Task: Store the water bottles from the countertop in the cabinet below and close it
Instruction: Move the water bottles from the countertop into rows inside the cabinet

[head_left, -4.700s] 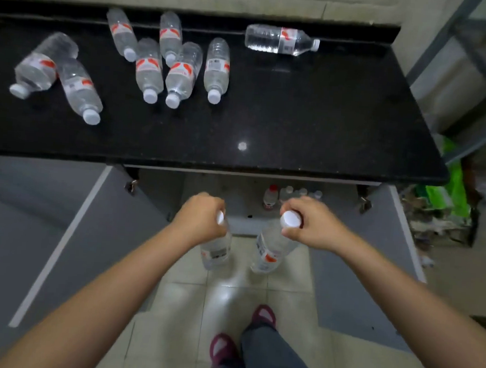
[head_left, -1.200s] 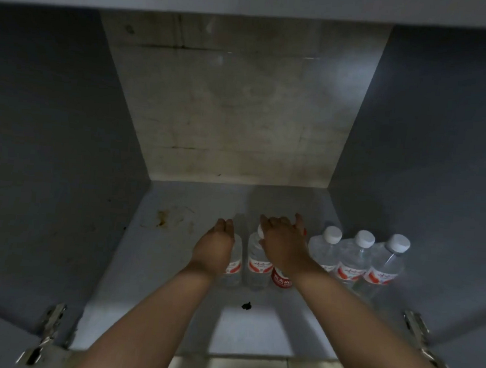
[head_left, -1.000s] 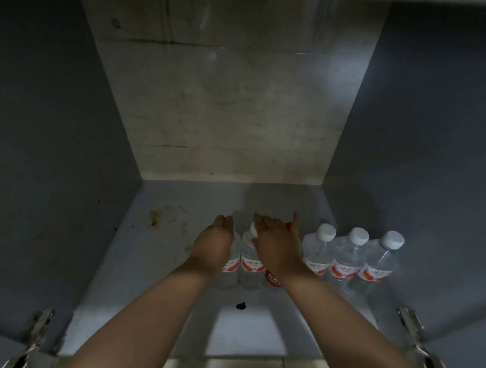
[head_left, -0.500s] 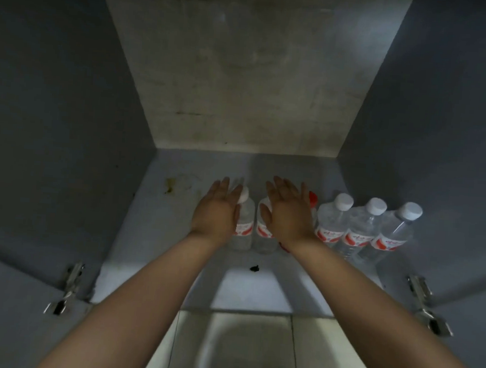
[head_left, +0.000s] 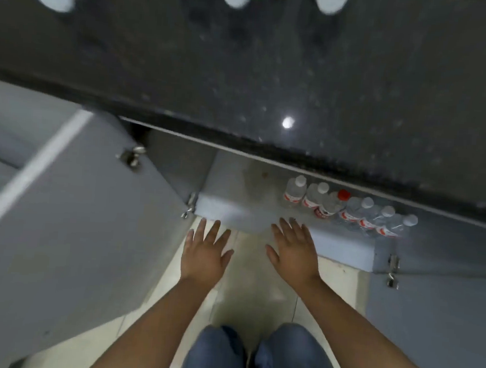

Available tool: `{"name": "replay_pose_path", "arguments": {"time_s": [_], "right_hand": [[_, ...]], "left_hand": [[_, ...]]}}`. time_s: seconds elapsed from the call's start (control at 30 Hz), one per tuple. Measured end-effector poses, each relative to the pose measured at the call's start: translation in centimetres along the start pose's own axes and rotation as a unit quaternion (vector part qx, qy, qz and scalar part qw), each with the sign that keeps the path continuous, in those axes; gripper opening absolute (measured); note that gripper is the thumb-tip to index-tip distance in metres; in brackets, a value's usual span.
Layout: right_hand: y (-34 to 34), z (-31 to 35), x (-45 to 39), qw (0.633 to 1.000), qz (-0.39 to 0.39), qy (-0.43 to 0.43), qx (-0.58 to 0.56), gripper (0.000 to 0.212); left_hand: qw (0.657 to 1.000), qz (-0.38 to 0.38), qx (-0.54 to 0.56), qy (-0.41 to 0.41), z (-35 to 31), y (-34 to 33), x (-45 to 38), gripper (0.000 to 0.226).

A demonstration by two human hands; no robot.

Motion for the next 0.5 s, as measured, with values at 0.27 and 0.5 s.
{"name": "replay_pose_path", "arguments": {"time_s": [0.27, 0.5], "right_hand": [[14.8, 7.7, 9.1, 0.996, -0.061, 0.03, -0.049, 0.078], [28.4, 7.4, 11.9, 0.953, -0.29, 0.032, -0.079, 0.059]], "left_hand": [[0.995, -0.098, 0.013, 0.01, 3.1, 14.5, 14.4, 0.057], [0.975, -0.213, -0.038, -0.048, 2.2, 26.3, 17.6, 0.048]]}}
Point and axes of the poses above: each hand's wrist, its own x-axis away from the middle knuckle, its own y-axis out of the back of the hand, z = x × y, the point moved 8 cm from there along -x, towards the middle knuckle, and after that the axes turned 2 degrees about -y, right-handed, at the moved point
